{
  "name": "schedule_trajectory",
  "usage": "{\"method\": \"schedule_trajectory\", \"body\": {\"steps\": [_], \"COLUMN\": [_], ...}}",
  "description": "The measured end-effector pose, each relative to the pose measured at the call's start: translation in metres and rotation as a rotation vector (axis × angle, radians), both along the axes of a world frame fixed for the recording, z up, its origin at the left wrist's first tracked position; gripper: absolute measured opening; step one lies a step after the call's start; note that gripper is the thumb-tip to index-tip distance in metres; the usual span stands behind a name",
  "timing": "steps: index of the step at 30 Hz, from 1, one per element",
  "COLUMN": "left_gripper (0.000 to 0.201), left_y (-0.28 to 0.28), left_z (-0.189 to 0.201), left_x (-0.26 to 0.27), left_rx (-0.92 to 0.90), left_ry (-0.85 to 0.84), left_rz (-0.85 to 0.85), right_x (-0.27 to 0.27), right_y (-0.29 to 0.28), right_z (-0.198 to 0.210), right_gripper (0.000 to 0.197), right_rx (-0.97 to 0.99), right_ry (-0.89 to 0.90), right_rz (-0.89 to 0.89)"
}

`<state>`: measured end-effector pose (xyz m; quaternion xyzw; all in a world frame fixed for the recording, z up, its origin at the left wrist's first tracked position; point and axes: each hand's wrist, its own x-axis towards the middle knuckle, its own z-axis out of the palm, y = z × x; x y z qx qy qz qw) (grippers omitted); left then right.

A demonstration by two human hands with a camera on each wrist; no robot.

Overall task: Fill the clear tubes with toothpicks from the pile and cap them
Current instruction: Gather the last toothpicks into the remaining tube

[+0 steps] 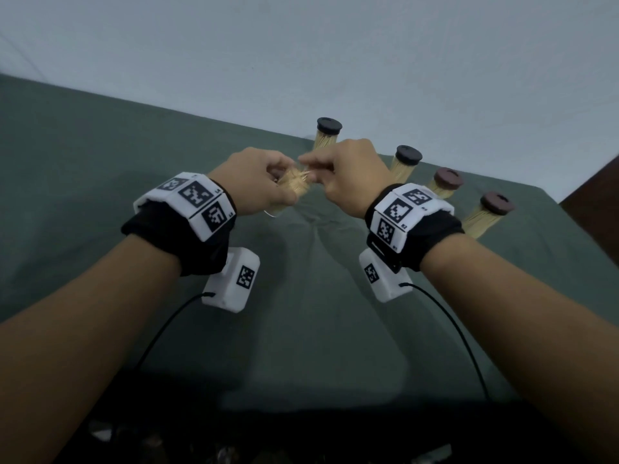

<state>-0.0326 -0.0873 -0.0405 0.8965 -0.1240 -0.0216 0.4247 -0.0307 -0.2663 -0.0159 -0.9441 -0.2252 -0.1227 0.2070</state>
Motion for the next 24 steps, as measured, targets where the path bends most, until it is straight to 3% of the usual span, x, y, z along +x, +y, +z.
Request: {"method": "schedule_trajectory", "body": {"steps": [4,9,15,18,21,24], "left_gripper": [0.049,0.051,0.049,0.048,0.047,0.048], "left_y": [0.005,-0.003,0.0,0.0,-0.001,-0.002], "left_z": [-0.002,-0.004,-0.003,-0.002,-0.002,-0.004], "left_x": [0.001,-0.002,-0.001,-0.001,0.0,-0.001], "left_rx": [-0.099,-0.11,-0.19,-0.245,-0.295,-0.32], "left_ry": [0.033,0.039,0.032,0.031,0.029,0.027], "left_rz": [0.001,-0.071,-0.047,-0.047,-0.053,-0.052], "right_x": [0.0,0.0,-0.001,-0.001,-0.005,-0.011], "right_y": [-0.001,-0.001,-0.007,-0.008,-0.008,-0.009], "right_z": [-0.004,0.003,0.001,-0.002,-0.006,-0.009], "right_gripper": [0.022,0.013,0.029,0.046,0.066,0.073], "right_rx": [0.108,0.082,0.255,0.086,-0.167,-0.14], "right_ry": [-0.119,-0.005,-0.092,-0.111,0.056,0.153], "right_rz": [-0.006,0.01,0.002,-0.006,-0.006,0.008]}}
